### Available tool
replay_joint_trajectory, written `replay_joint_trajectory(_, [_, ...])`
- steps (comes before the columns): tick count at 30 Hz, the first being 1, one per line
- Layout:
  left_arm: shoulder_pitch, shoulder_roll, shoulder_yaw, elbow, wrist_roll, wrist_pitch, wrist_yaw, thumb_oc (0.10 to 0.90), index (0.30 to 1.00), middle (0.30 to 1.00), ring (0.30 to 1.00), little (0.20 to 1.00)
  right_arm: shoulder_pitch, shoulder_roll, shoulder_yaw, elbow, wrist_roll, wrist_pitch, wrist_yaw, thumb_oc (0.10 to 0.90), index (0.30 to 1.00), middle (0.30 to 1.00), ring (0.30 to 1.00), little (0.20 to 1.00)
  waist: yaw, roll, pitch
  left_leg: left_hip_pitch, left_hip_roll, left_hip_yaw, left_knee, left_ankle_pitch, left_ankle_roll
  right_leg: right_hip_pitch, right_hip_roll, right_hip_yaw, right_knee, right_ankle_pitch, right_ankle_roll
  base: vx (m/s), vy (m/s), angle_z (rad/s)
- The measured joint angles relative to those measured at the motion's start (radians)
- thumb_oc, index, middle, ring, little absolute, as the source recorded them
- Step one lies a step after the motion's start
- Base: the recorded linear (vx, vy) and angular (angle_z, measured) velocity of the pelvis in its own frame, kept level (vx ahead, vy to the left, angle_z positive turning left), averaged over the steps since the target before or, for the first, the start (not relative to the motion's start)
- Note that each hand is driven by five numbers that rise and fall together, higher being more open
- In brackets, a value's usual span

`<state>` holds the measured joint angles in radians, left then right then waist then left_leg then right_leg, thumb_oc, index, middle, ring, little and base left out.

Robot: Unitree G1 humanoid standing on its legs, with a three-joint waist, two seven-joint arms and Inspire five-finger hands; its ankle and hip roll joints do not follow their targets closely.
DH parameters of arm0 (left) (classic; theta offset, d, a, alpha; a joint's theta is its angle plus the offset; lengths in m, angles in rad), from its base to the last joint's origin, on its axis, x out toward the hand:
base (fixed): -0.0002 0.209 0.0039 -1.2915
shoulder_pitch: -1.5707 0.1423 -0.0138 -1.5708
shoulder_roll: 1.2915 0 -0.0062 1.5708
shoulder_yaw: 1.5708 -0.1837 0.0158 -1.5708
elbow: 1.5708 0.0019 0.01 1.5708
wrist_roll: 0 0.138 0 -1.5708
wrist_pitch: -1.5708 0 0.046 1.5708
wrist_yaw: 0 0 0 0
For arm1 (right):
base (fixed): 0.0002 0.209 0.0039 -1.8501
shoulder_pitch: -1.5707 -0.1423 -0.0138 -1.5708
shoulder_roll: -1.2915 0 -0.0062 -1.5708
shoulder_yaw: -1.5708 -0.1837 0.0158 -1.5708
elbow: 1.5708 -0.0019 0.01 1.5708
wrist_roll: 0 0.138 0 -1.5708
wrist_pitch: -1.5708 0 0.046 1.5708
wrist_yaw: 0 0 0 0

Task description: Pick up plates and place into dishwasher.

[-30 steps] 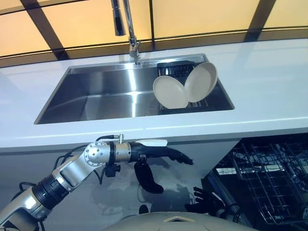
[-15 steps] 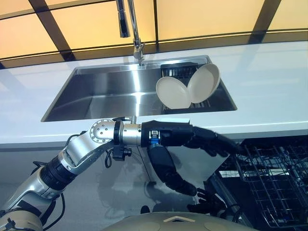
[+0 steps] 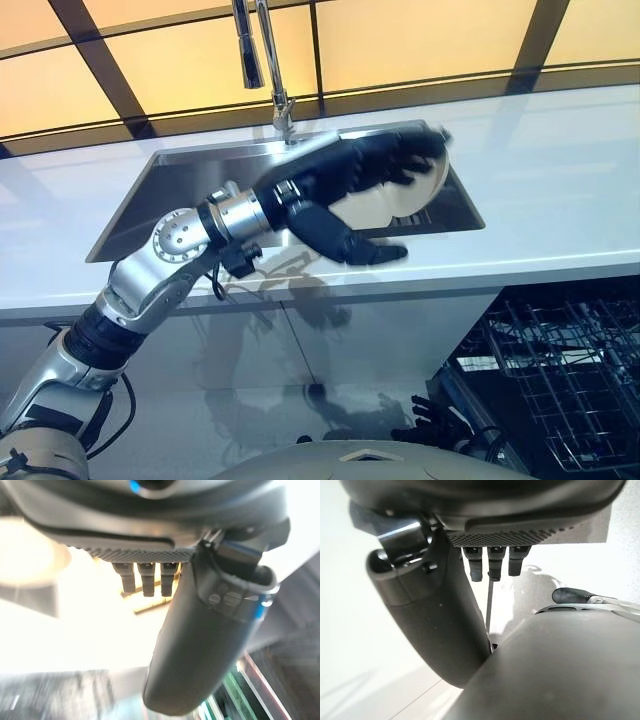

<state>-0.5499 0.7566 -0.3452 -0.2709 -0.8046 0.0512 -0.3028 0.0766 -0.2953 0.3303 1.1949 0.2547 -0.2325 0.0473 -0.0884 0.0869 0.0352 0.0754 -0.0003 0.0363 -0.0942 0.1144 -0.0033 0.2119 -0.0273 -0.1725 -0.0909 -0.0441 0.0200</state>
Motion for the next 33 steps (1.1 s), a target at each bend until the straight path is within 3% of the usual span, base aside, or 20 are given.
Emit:
replay_joint_trajectory(5, [-0.053, 0.004, 0.032, 0.126, 0.046, -0.032, 0.149, 0.8, 0.9, 0.9, 0.9, 0.9, -0.003, 0.0, 0.001, 0.004, 0.0, 0.013, 0.005, 0.8, 0.9, 0.9, 0.9, 0.9, 0.001, 0.001, -0.003, 0.001, 0.0, 0.003, 0.0, 0.0, 0.0, -0.001, -0.001, 0.002, 0.0, 0.0, 0.0, 0.0, 0.0, 0.0])
replay_joint_trajectory(15, [-0.172, 0.079, 0.031, 0.354, 0.248, -0.031, 0.285, 0.8, 0.9, 0.9, 0.9, 0.9, -0.023, 0.005, 0.001, 0.024, 0.0, 0.02, 0.008, 0.8, 0.9, 0.9, 0.9, 0.9, -0.023, 0.001, -0.004, 0.001, 0.001, 0.014, 0.0, 0.0, 0.0, -0.003, -0.002, 0.01, 0.0, 0.0, 0.0, 0.03, -0.023, -0.03])
replay_joint_trajectory(21, [-0.308, 0.15, -0.071, 0.457, 0.338, -0.031, 0.28, 0.8, 0.9, 0.9, 0.9, 0.9, -0.031, 0.006, 0.0, 0.035, 0.001, 0.021, 0.016, 0.8, 0.9, 0.9, 0.9, 0.9, -0.027, 0.003, -0.005, -0.002, 0.001, 0.024, 0.0, 0.0, 0.0, -0.011, -0.002, 0.016, 0.001, 0.0, -0.001, 0.01, 0.001, -0.02])
replay_joint_trajectory(27, [-0.338, 0.182, -0.186, 0.487, 0.377, -0.037, 0.193, 0.8, 0.9, 0.9, 0.9, 0.9, -0.038, 0.004, -0.001, 0.039, 0.001, 0.018, 0.021, 0.8, 0.9, 0.9, 0.9, 0.9, -0.059, 0.016, -0.012, -0.002, 0.001, 0.038, 0.0, 0.0, 0.0, -0.016, -0.003, 0.026, 0.003, 0.001, -0.001, 0.02, 0.007, -0.04])
replay_joint_trajectory(30, [-0.353, 0.183, -0.258, 0.51, 0.422, -0.065, 0.134, 0.8, 0.9, 0.9, 0.9, 0.9, -0.039, 0.003, -0.005, 0.037, 0.001, 0.016, 0.025, 0.8, 0.9, 0.9, 0.9, 0.9, -0.072, 0.022, -0.013, -0.005, 0.001, 0.043, 0.0, 0.0, 0.0, -0.022, -0.002, 0.03, 0.005, 0.001, -0.001, 0.02, 0.015, -0.04])
replay_joint_trajectory(33, [-0.378, 0.202, -0.336, 0.537, 0.53, -0.138, 0.076, 0.8, 0.9, 0.9, 0.9, 0.9, -0.041, -0.001, -0.013, 0.038, 0.0, 0.014, 0.026, 0.8, 0.9, 0.9, 0.9, 0.9, -0.082, 0.036, -0.015, -0.015, 0.001, 0.051, 0.0, 0.0, 0.0, -0.036, -0.002, 0.039, 0.006, 0.003, -0.003, 0.02, 0.018, -0.08])
